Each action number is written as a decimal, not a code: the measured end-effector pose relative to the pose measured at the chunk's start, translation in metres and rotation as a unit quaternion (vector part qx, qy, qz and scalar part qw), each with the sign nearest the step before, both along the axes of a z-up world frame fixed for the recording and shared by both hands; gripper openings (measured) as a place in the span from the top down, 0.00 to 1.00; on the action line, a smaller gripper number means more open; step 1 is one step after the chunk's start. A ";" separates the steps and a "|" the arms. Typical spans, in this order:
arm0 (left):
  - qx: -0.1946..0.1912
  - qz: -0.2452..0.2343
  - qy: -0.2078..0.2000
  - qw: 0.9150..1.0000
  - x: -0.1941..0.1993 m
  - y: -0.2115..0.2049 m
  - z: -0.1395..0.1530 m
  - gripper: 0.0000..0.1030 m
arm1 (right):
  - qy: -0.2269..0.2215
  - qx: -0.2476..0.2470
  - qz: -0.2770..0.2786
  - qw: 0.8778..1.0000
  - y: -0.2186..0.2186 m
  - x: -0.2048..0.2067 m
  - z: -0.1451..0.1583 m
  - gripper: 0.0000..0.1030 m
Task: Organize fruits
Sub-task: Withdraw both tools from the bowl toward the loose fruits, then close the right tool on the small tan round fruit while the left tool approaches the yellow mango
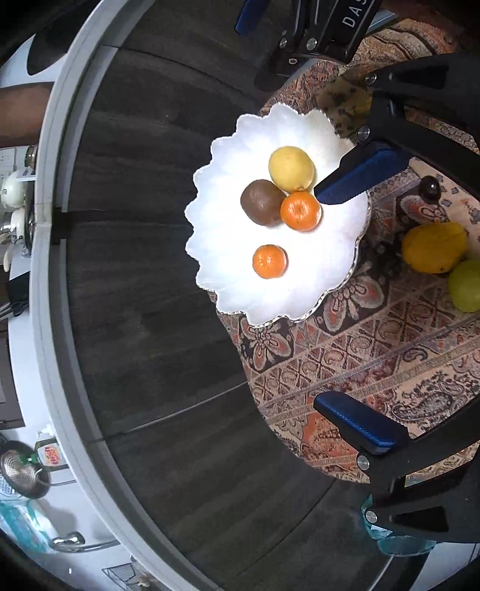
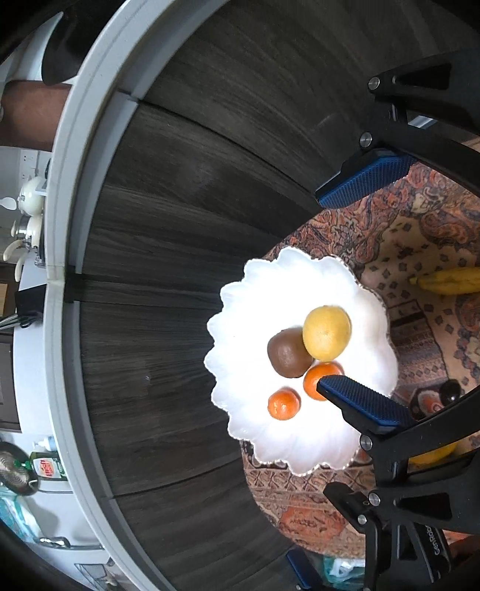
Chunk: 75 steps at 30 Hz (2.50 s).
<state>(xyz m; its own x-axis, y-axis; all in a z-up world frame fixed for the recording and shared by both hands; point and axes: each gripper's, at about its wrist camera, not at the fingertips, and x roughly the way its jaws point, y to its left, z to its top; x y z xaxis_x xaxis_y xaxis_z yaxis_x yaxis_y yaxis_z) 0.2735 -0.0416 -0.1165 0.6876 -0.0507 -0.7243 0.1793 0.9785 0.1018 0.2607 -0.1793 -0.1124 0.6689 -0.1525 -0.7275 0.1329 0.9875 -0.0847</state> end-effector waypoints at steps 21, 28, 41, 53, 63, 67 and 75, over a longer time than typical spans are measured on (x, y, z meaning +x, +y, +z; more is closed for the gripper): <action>0.008 0.043 -0.018 0.999 -0.047 0.038 0.005 0.00 | -0.014 0.018 0.015 1.000 0.029 -0.035 0.000 0.10; 0.009 0.065 -0.030 0.997 -0.060 0.054 -0.022 0.00 | -0.026 0.025 0.010 0.999 0.040 -0.046 -0.030 0.10; 0.008 0.123 -0.041 0.992 -0.065 0.079 -0.072 0.00 | 0.011 0.027 0.012 1.000 0.058 -0.032 -0.104 0.12; 0.017 0.142 -0.030 0.989 -0.053 0.087 -0.095 0.00 | 0.036 0.026 0.018 0.999 0.066 -0.002 -0.148 0.36; 0.013 0.147 -0.022 0.989 -0.050 0.090 -0.101 0.00 | 0.050 0.038 0.013 0.998 0.069 0.013 -0.163 0.54; 0.014 0.147 -0.022 0.989 -0.050 0.089 -0.102 0.00 | 0.052 0.040 0.013 0.998 0.069 0.015 -0.165 0.58; 0.015 0.146 -0.022 0.989 -0.053 0.089 -0.102 0.00 | 0.045 0.038 0.027 0.998 0.072 0.005 -0.164 0.77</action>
